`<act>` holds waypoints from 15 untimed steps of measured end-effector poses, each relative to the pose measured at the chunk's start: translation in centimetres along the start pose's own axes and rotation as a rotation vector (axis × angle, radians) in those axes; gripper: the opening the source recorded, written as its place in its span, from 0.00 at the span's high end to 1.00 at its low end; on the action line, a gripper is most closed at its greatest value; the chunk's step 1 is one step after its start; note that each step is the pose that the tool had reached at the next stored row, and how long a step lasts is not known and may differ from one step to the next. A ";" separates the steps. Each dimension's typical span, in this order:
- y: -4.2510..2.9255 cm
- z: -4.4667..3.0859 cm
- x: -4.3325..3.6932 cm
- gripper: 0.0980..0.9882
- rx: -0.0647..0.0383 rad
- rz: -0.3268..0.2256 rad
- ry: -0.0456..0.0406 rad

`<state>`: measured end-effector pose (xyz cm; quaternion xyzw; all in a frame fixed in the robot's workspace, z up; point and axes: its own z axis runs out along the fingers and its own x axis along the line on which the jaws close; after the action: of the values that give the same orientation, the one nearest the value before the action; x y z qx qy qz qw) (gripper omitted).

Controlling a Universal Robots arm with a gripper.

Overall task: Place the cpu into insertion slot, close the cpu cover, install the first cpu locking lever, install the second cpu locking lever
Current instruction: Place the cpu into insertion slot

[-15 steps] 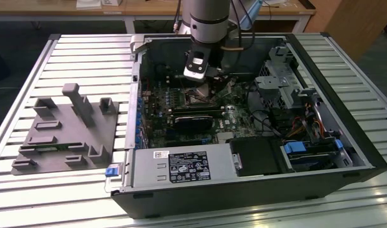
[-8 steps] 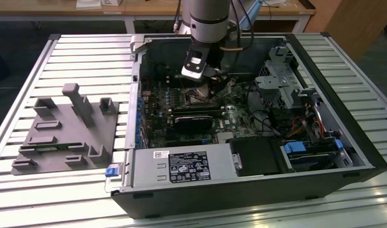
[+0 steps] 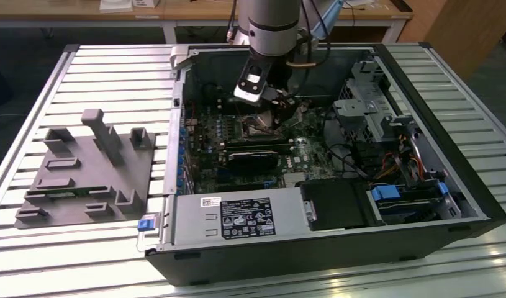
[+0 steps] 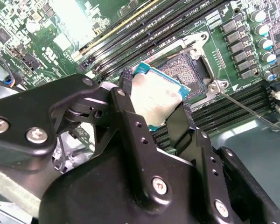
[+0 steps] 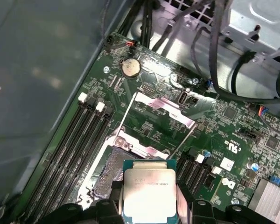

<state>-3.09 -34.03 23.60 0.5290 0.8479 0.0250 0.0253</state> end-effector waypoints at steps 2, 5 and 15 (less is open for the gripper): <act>0.00 0.00 0.00 0.50 0.000 0.016 -0.0012; 0.00 0.00 0.00 0.50 0.001 0.041 -0.0029; 0.00 0.01 0.00 0.50 0.002 0.135 -0.0094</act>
<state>-3.09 -34.03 23.58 0.5850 0.8102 0.0232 0.0269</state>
